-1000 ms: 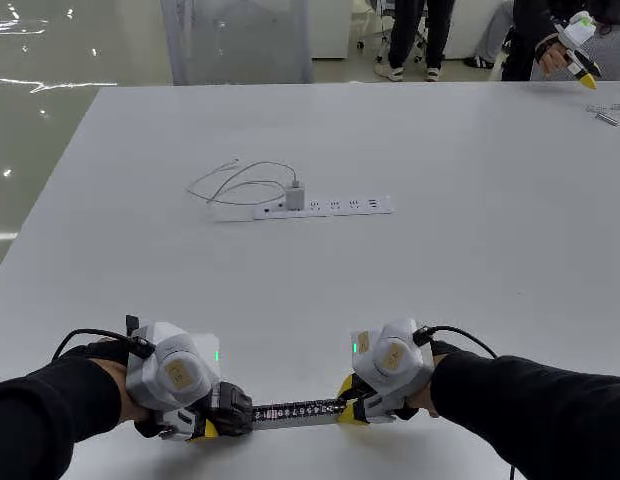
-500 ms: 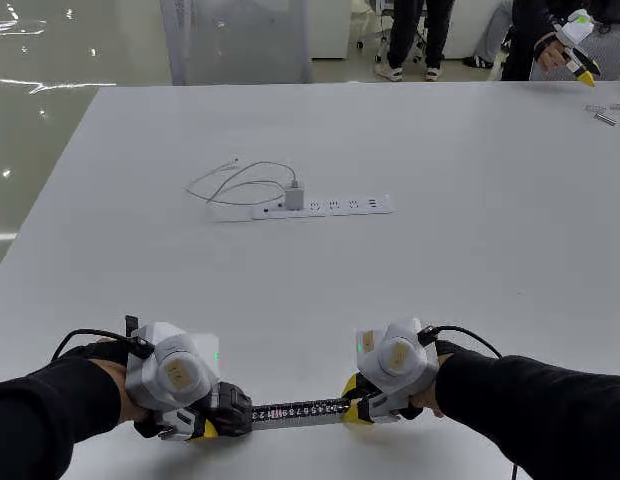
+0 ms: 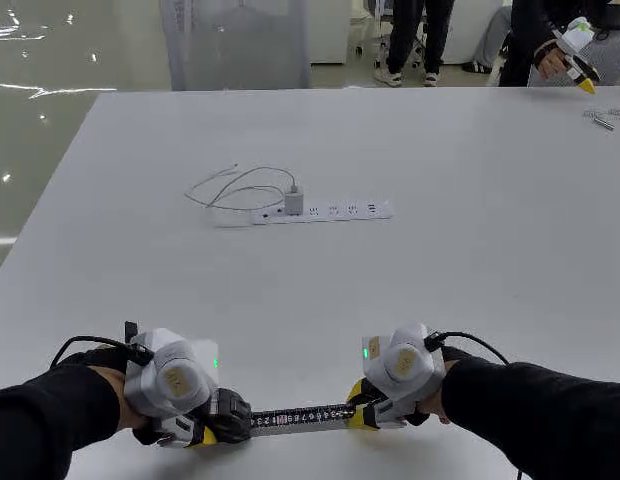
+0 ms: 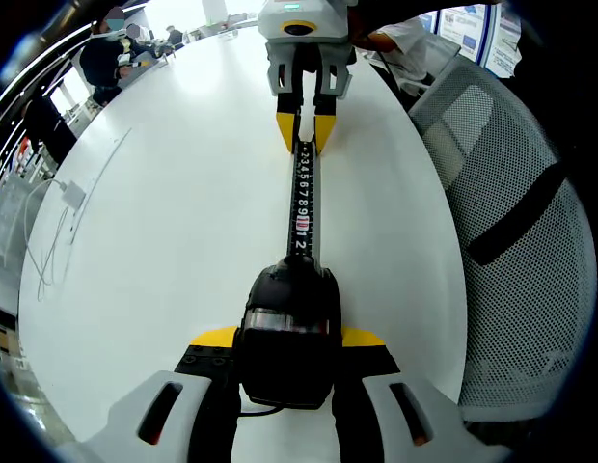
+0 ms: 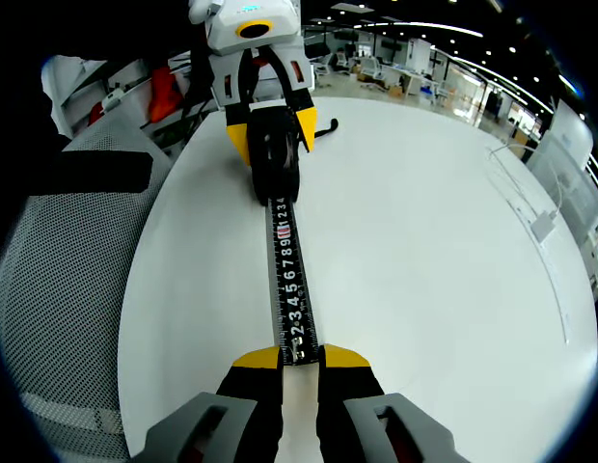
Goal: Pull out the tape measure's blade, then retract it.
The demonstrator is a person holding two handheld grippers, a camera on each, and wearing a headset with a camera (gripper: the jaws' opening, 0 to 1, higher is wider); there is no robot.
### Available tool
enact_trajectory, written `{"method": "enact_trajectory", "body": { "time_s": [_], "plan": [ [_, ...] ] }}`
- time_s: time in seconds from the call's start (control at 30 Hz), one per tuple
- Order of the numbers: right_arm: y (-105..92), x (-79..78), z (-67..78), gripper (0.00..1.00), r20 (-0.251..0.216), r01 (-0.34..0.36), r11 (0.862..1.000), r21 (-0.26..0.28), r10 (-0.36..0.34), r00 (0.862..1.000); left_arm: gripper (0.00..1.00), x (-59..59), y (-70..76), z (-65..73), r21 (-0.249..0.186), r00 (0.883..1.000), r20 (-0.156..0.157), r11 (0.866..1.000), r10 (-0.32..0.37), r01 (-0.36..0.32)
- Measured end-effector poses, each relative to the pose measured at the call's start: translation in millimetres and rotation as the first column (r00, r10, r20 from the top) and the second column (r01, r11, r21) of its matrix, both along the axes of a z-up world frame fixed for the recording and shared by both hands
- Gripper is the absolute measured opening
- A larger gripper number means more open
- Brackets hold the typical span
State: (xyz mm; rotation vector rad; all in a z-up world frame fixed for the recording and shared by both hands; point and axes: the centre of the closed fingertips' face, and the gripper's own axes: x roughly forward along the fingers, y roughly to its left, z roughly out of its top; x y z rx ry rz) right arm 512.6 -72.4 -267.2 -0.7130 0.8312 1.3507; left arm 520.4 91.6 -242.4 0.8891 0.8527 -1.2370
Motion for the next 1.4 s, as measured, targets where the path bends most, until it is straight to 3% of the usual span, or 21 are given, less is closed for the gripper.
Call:
{"method": "enact_trajectory", "body": {
  "time_s": [1.4],
  "plan": [
    [-19.6,-0.1,0.0,0.08,-0.012,0.027,1.0,-0.004,-0.027,1.0,0.31,0.5,0.0,-0.4,0.0,1.0,0.0,1.0,-0.001,0.001]
  ]
}}
